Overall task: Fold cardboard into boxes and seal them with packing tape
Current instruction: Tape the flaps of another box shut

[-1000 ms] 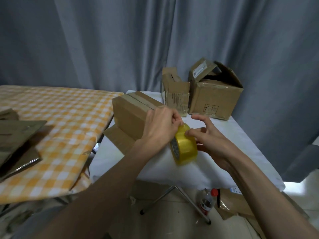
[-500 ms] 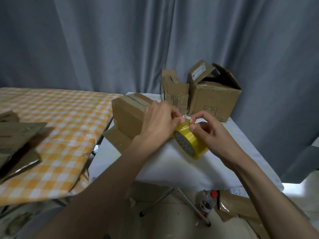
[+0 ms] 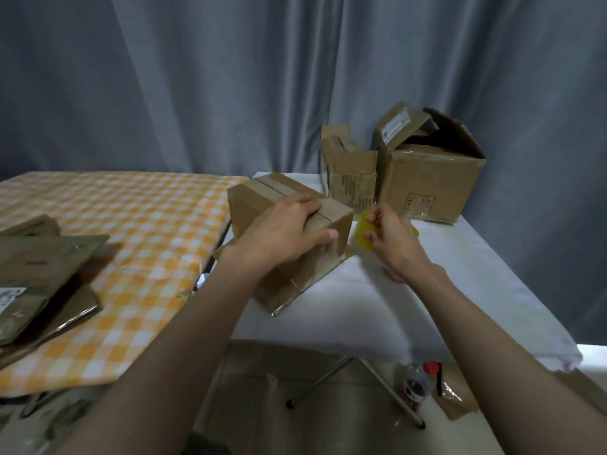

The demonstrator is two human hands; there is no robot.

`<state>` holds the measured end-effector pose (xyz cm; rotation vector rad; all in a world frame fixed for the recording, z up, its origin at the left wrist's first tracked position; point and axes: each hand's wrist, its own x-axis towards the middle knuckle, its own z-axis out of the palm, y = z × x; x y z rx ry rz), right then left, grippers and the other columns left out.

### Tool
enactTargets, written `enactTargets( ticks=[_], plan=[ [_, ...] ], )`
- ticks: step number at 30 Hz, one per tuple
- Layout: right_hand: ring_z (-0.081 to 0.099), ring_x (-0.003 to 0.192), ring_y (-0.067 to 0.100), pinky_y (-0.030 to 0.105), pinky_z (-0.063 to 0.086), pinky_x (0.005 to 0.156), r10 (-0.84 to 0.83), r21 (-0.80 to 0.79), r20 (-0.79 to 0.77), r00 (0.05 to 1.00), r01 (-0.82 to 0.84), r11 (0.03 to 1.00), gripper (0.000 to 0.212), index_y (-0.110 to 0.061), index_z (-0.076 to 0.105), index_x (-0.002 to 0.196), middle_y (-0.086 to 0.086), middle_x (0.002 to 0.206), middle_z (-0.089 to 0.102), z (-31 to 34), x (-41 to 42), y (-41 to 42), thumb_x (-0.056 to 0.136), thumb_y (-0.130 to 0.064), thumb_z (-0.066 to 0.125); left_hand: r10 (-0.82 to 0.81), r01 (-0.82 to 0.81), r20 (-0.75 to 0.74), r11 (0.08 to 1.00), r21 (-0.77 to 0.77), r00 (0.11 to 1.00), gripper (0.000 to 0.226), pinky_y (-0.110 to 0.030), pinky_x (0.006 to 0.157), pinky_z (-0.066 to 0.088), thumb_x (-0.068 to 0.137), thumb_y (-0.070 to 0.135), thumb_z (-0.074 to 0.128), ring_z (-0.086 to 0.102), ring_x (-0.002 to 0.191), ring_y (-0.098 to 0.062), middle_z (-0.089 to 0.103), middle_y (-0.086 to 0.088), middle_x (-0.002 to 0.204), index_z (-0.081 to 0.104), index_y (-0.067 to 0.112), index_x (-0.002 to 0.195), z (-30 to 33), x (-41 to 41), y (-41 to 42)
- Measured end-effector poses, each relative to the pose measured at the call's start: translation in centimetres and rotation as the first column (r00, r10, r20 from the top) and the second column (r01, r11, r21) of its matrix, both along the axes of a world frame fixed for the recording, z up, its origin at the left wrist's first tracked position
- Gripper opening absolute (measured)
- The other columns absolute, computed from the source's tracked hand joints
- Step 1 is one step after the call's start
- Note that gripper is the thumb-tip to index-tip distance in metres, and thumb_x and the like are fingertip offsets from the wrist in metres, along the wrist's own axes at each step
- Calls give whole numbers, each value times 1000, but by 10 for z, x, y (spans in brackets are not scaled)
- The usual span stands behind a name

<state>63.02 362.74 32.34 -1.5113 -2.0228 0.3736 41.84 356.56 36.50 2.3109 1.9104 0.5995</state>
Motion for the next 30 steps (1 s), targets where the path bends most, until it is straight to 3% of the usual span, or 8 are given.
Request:
enactTargets(
  ticks=[4,8,10,14,17,20,25,30],
  plan=[
    [56,91,32,35,36,71,31,-26,87,996,-29,999,20,-16,45,100,8,93,58,-20,-12,7,91,-3,57,-78,61,-133,990,-125,988,110,-34,120,13,73,67,71,10,151,-16,8,6,166,12,29,158,-9,-12,2],
    [60,93,30,36,49,78,-23,17,76,997,21,1000,9,-9,63,98,11,97,67,-15,-17,6,90,-6,62,-115,87,-175,983,-159,978,101,-33,122,3,86,61,62,0,152,-15,-2,4,167,1,27,158,-16,-13,2],
    [64,92,27,45,56,83,-99,43,-89,991,104,994,13,-12,71,94,8,94,71,-1,-22,0,94,-16,58,-94,69,-202,989,-127,975,89,-35,124,5,93,57,53,1,153,-18,0,0,167,3,23,159,-16,-6,0],
    [70,88,29,53,58,84,-144,-187,-422,895,69,980,37,-20,63,97,6,86,72,27,-41,-24,88,-56,56,-36,14,-277,997,-81,960,78,-36,124,5,101,48,45,4,153,-25,5,-9,166,6,12,158,-13,14,-10],
    [72,70,28,51,60,76,-160,-262,-442,883,43,964,35,-12,55,109,9,77,71,32,-45,-33,86,-36,68,49,-65,-278,997,-49,959,75,-41,124,8,102,44,42,8,152,-30,11,-16,164,10,5,157,-8,40,-21],
    [70,87,35,50,59,83,-170,-264,-405,898,63,963,26,-11,62,110,14,93,70,40,-34,-34,89,-23,71,144,-160,-250,986,-45,957,78,-45,123,11,102,47,42,10,150,-37,12,-23,162,10,1,156,-9,67,-32],
    [65,70,21,25,51,57,-163,-237,-443,882,60,970,19,-10,70,107,10,84,69,41,-22,-34,89,-17,74,149,-159,-198,987,-34,969,82,-47,118,18,98,61,38,22,145,-38,25,-23,158,24,2,153,-4,82,-39],
    [68,85,17,28,58,77,-140,-132,-442,886,91,987,24,-10,72,115,9,105,72,35,-23,-36,95,-22,66,31,-34,-143,999,-18,989,56,-46,119,20,103,34,17,26,146,-31,32,-17,158,40,6,146,-7,64,-31]
  ],
)
